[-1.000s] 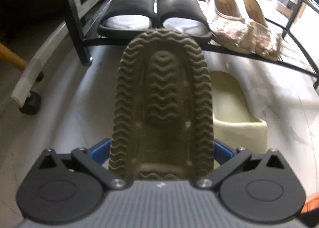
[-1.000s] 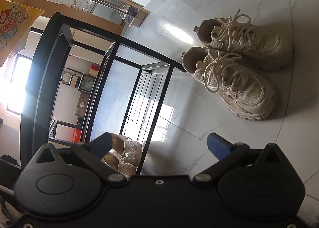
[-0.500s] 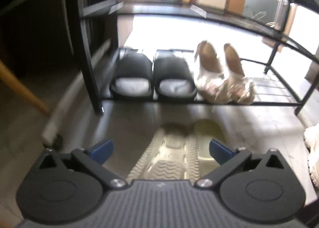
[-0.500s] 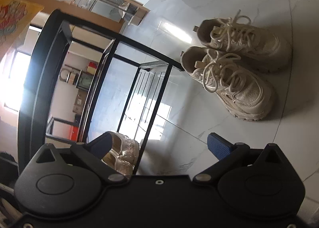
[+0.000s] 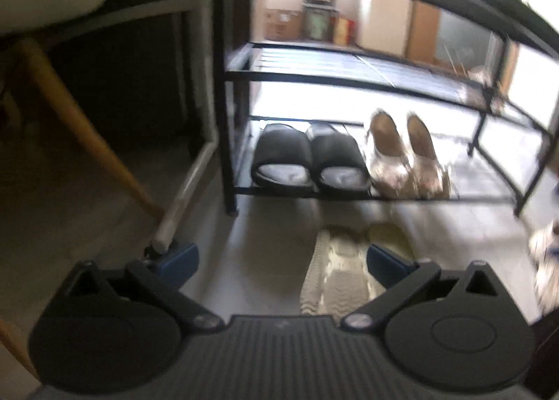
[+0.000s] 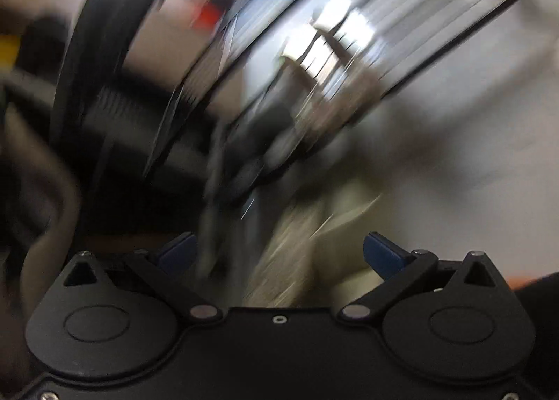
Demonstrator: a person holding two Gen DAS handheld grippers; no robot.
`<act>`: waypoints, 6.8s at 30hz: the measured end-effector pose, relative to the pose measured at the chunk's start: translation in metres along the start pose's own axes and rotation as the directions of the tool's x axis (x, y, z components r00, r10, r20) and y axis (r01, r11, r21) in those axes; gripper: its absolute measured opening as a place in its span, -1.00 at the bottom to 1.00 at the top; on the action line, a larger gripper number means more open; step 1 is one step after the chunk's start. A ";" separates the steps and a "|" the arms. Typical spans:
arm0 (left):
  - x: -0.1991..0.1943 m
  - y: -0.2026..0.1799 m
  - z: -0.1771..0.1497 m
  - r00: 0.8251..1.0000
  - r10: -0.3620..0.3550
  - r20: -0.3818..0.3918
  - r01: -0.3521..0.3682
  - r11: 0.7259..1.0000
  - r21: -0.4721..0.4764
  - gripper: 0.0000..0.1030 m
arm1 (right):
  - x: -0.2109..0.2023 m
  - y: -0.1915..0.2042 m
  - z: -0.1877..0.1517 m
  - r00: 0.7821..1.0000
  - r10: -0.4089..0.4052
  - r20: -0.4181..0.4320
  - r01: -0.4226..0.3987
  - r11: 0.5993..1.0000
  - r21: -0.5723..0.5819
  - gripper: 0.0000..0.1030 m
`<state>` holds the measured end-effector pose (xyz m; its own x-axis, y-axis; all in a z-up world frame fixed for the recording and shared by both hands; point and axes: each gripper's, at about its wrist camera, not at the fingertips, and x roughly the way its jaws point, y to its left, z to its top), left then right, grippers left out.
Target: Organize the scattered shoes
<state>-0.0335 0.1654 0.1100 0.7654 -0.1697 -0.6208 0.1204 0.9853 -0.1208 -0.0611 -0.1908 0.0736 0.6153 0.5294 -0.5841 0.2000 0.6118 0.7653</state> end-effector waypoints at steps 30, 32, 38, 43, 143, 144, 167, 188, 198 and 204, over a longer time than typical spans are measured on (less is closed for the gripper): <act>0.022 0.001 -0.003 0.993 0.111 -0.042 -0.112 0.994 -0.009 0.99 | 0.215 -0.051 -0.051 0.989 -0.004 -0.148 0.045 0.961 0.274 0.46; 0.025 -0.001 -0.004 0.992 0.116 -0.052 -0.116 0.993 0.002 0.99 | 0.215 -0.050 -0.050 0.989 -0.005 -0.151 0.044 0.964 0.261 0.43; 0.032 -0.004 -0.006 0.988 0.138 -0.073 -0.136 0.990 0.030 0.99 | 0.211 -0.041 -0.052 0.990 -0.039 -0.132 0.061 0.985 0.164 0.42; 0.036 -0.004 -0.007 0.983 0.160 -0.091 -0.158 0.987 0.034 0.99 | 0.210 -0.034 -0.053 0.991 -0.067 -0.118 0.078 0.992 0.099 0.41; 0.037 0.033 -0.002 0.960 0.268 -0.082 -0.277 0.954 -0.119 0.99 | 0.296 0.076 -0.088 0.876 -0.472 -0.100 0.220 0.576 -0.787 0.98; 0.037 0.033 -0.002 0.960 0.269 -0.083 -0.278 0.953 -0.119 0.99 | 0.295 0.075 -0.087 0.875 -0.474 -0.093 0.232 0.582 -0.779 0.95; 0.037 0.032 -0.001 0.958 0.274 -0.084 -0.282 0.953 -0.107 0.99 | 0.260 0.032 -0.034 0.824 -0.567 -0.012 0.490 0.722 -0.489 1.00; 0.036 -0.014 0.003 0.983 0.174 -0.059 -0.177 0.982 -0.061 0.99 | 0.067 0.055 0.022 0.919 -0.395 -0.014 0.366 0.863 -0.348 1.00; 0.071 -0.102 0.000 0.966 0.218 -0.138 -0.199 0.971 0.134 0.99 | 0.049 0.013 0.010 0.893 -0.432 0.125 0.449 0.841 -0.301 1.00; 0.095 -0.133 -0.006 0.964 0.183 -0.195 -0.151 0.974 0.166 0.99 | 0.068 0.017 0.008 0.873 -0.463 0.155 0.486 0.795 -0.362 1.00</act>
<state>0.0195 0.0181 0.0621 0.6364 0.0132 -0.7713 0.1061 0.9888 0.1045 -0.0100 -0.1492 0.0490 0.5625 0.0875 -0.8221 0.1820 0.9569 0.2263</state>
